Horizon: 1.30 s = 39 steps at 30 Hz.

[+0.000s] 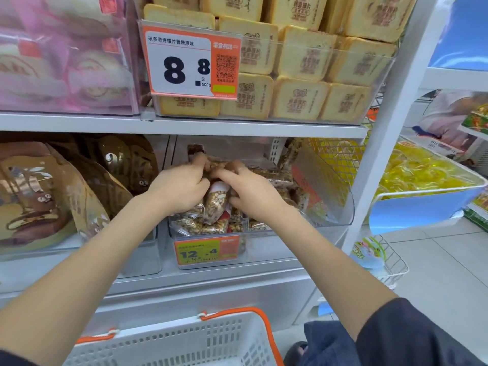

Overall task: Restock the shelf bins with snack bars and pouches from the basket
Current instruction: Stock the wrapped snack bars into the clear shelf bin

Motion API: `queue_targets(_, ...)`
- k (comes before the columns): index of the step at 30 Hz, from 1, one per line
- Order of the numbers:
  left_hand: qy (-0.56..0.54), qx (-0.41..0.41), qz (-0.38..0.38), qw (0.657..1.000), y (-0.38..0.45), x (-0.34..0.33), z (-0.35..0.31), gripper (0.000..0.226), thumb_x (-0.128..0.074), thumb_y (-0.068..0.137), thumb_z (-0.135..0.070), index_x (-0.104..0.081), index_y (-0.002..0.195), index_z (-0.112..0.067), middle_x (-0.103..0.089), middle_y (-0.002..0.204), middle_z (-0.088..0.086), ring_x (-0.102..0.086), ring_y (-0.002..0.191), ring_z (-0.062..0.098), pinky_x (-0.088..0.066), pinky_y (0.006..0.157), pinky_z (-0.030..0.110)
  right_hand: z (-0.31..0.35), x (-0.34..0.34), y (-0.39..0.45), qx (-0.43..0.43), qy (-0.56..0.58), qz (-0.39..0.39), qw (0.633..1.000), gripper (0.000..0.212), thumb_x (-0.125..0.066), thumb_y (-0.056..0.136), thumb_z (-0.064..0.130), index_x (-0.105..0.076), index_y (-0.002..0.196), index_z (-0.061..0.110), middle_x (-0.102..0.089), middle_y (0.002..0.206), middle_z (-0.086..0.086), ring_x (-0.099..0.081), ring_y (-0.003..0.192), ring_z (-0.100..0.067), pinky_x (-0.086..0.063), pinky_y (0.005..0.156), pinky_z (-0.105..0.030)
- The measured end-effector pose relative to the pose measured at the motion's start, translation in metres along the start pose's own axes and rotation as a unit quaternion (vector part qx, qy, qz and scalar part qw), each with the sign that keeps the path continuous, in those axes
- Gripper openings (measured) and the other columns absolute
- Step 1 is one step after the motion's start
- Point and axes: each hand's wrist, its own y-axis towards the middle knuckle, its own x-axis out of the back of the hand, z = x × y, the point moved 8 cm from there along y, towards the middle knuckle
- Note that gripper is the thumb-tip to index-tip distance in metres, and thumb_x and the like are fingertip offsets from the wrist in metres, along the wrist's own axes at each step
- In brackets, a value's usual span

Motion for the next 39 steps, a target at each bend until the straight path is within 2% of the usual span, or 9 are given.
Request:
queue_targets(4,0.001,-0.007,-0.009,1.000,-0.002,0.001,-0.001,0.034,-0.040,0.093,-0.022,-0.033,0.125,-0.014,-0.047,0.068,0.002,-0.046,0.061,0.027,-0.033,0.056,0.032,0.004,0.032,-0.006,0.081,-0.170,-0.027,0.982,0.047,-0.072,0.071,0.021,-0.055,0.115,0.018,-0.056,0.112,-0.011,-0.055,0.100,-0.032,-0.042,0.071,-0.038)
queue_targets(7,0.008,-0.010,-0.013,1.000,-0.001,0.001,0.000,0.036,-0.038,0.094,-0.024,-0.032,0.128,-0.014,-0.042,0.064,-0.002,-0.041,0.054,0.020,-0.030,0.052,0.032,-0.025,0.066,-0.027,0.058,-0.090,-0.053,0.993,0.039,-0.073,0.068,0.024,-0.040,0.087,0.017,-0.056,0.082,-0.006,-0.057,0.077,-0.031,-0.035,0.059,-0.032)
queue_targets(11,0.015,-0.016,-0.017,1.000,-0.002,-0.001,-0.002,0.033,-0.037,0.094,-0.026,-0.034,0.126,-0.016,-0.047,0.068,0.000,-0.047,0.061,0.026,-0.034,0.056,0.032,-0.077,0.036,-0.067,-0.076,-0.027,0.197,0.977,0.049,-0.075,0.074,0.023,-0.030,0.092,0.016,-0.047,0.068,0.000,-0.046,0.062,-0.023,-0.031,0.053,-0.033)
queue_targets(15,0.012,-0.026,-0.022,0.999,-0.001,-0.001,-0.001,0.033,-0.037,0.093,-0.027,-0.034,0.125,-0.017,-0.053,0.073,0.003,-0.052,0.065,0.029,-0.037,0.058,0.032,-0.105,0.002,-0.084,-0.144,0.041,0.338,0.929,0.050,-0.070,0.083,0.043,-0.035,0.114,0.024,-0.057,0.103,-0.003,-0.054,0.090,-0.024,-0.040,0.075,-0.032)
queue_targets(19,0.016,-0.028,-0.017,0.999,0.001,-0.001,-0.001,0.034,-0.039,0.093,-0.028,-0.036,0.124,-0.016,-0.056,0.075,0.006,-0.052,0.065,0.029,-0.039,0.057,0.032,-0.104,-0.015,-0.090,-0.164,-0.004,0.460,0.873,0.068,-0.050,0.091,0.055,-0.016,0.147,0.033,-0.033,0.150,-0.001,-0.038,0.132,-0.023,-0.032,0.103,-0.038)
queue_targets(24,0.010,-0.026,-0.026,0.999,-0.001,-0.001,0.000,0.031,-0.039,0.092,-0.027,-0.037,0.121,-0.015,-0.054,0.073,0.004,-0.050,0.063,0.027,-0.038,0.057,0.032,-0.098,-0.023,-0.077,-0.126,0.030,0.428,0.895,0.052,-0.061,0.089,0.020,-0.043,0.132,0.044,-0.052,0.101,0.011,-0.053,0.091,-0.016,-0.043,0.080,-0.025)
queue_targets(30,0.018,-0.026,-0.028,0.999,0.000,-0.002,0.000,0.032,-0.040,0.093,-0.028,-0.036,0.122,-0.016,-0.058,0.079,0.007,-0.052,0.065,0.029,-0.039,0.057,0.032,-0.144,0.009,-0.086,-0.266,0.024,0.291,0.919,0.020,-0.070,0.085,0.020,-0.066,0.103,0.014,-0.067,0.090,-0.003,-0.066,0.072,-0.018,-0.053,0.060,-0.024)
queue_targets(33,0.018,-0.026,-0.032,0.999,-0.001,-0.002,-0.001,0.033,-0.040,0.093,-0.028,-0.036,0.123,-0.016,-0.059,0.078,0.006,-0.053,0.065,0.028,-0.040,0.056,0.032,-0.145,-0.013,-0.102,-0.273,-0.035,0.397,0.875,0.039,-0.063,0.088,0.036,-0.067,0.112,0.006,-0.067,0.106,-0.012,-0.065,0.097,-0.029,-0.054,0.076,-0.035)
queue_targets(39,0.012,-0.020,-0.026,0.999,-0.003,0.000,-0.001,0.032,-0.041,0.092,-0.028,-0.036,0.122,-0.017,-0.058,0.078,0.006,-0.053,0.065,0.028,-0.039,0.056,0.032,-0.136,-0.017,-0.106,-0.310,0.042,0.387,0.868,0.038,-0.070,0.083,0.034,-0.068,0.113,0.011,-0.061,0.113,0.000,-0.058,0.108,-0.021,-0.048,0.094,-0.033)
